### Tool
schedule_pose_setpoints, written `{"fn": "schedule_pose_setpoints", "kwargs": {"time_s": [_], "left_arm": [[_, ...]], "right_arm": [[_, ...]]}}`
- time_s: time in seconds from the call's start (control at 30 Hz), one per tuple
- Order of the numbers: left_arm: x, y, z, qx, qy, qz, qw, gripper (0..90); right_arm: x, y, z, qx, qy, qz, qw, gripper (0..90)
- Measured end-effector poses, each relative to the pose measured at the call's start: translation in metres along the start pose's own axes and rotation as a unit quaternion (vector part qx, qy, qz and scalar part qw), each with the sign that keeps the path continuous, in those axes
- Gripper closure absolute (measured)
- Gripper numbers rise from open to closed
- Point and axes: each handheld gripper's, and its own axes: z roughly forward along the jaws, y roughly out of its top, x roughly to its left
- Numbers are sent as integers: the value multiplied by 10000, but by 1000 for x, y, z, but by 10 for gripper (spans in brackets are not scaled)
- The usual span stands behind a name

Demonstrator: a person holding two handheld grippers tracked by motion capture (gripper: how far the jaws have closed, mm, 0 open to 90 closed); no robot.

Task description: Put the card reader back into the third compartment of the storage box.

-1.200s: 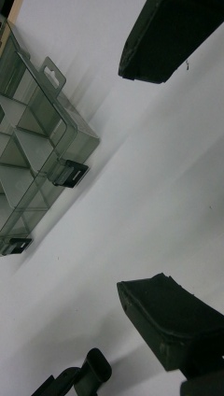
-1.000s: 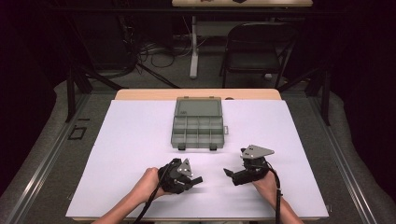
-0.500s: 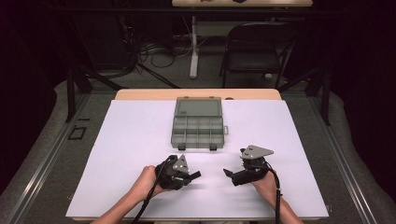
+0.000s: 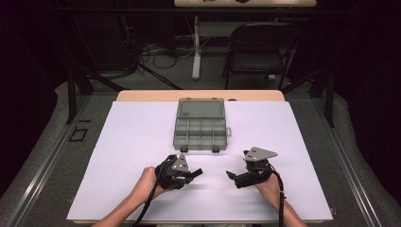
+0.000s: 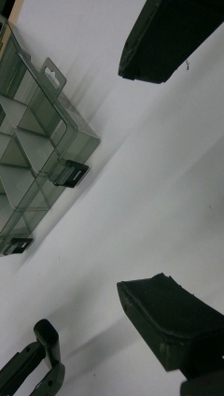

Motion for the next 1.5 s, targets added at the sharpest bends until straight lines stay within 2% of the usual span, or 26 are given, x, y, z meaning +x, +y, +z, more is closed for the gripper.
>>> {"fn": "schedule_pose_setpoints", "kwargs": {"time_s": [0.53,0.93,1.5], "left_arm": [[7,-3,-5,-334,285,-141,9989,730],[14,-3,-6,-413,404,-236,9981,730],[27,3,-10,-798,694,-398,9936,730]], "right_arm": [[1,0,0,-2,6,-15,10000,0],[1,0,1,12,1,-18,10000,0],[1,0,2,11,-16,-35,10000,0]]}}
